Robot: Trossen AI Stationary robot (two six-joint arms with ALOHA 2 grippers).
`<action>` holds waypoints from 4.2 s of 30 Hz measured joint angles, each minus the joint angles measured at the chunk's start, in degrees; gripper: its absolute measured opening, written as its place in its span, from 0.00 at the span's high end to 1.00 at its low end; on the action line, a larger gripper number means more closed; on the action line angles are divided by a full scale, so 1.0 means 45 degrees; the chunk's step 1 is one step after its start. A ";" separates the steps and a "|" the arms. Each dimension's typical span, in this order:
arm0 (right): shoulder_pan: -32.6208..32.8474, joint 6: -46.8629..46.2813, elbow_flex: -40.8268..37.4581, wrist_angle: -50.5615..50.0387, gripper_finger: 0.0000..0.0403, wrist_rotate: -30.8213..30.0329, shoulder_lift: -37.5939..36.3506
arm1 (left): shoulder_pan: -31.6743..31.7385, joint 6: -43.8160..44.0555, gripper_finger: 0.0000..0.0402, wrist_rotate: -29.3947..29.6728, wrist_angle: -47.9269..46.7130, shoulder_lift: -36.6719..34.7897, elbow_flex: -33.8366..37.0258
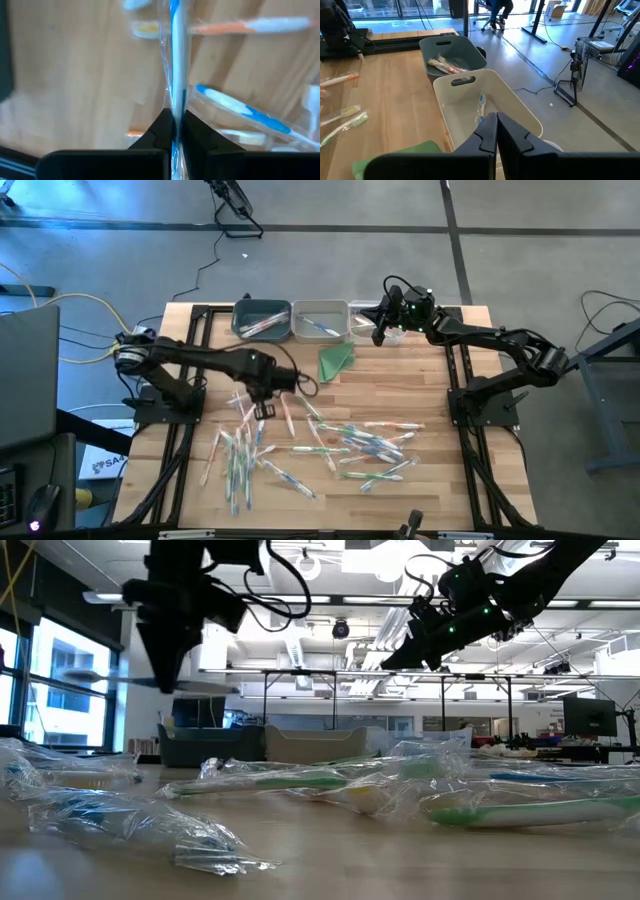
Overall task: Pick & Place Toothbrushes
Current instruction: Put the blue toothbrush into the gray bin
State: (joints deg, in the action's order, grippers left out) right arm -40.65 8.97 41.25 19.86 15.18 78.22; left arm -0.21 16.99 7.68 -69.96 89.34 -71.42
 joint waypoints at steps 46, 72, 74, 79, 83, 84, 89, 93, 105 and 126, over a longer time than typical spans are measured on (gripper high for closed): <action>0.0445 -0.1965 0.0000 -0.1249 0.99 -0.0023 0.0000 | 0.8841 -0.8392 0.93 -0.4997 1.2992 -0.0003 -0.0247; 0.2561 -0.3002 -0.0005 0.3706 0.98 -0.1733 0.0000 | 0.8374 -0.5056 0.97 -0.6940 2.1744 -0.0010 0.4270; 0.2585 -0.2968 -0.0005 0.3831 0.94 -0.1874 0.0000 | 0.8374 -0.5106 0.97 -0.6940 2.1808 -0.0010 0.4270; 0.2598 -0.2948 -0.0005 0.4011 0.77 -0.2045 0.0000 | 0.8188 -0.5473 0.97 -0.7025 2.1996 -0.0010 0.4270; 0.2595 -0.2679 -0.0005 0.4132 0.65 -0.2016 0.0000 | 0.7859 -0.5689 0.97 -0.6966 2.2214 -0.0010 0.4270; 0.2595 -0.2571 -0.0005 0.4121 0.63 -0.1928 0.0034 | 0.7745 -0.5692 0.97 -0.6935 2.2351 -0.0010 0.4270; 0.2544 -0.2453 -0.0005 0.4432 0.60 -0.0370 0.0543 | 0.7133 -0.5729 0.97 -0.6920 2.3277 -0.0010 0.4270; 0.2694 -0.2444 -0.0005 0.5676 0.60 -0.0376 0.1388 | 0.6883 -0.5821 0.97 -0.6910 2.3363 -0.0010 0.4270; 0.2906 -0.2828 0.0193 0.8772 0.60 0.0394 0.3376 | 0.6868 -0.5721 0.97 -0.6872 2.3122 -0.0009 0.4270; 0.3243 -0.2477 0.1059 0.7941 0.60 0.0617 0.3361 | 0.6803 -0.5706 0.97 -0.6915 2.3651 0.0000 0.4270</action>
State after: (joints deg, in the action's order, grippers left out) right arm -26.06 -2.18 46.02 55.59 17.96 93.34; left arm 30.40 -8.69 -23.44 36.47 89.34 -52.21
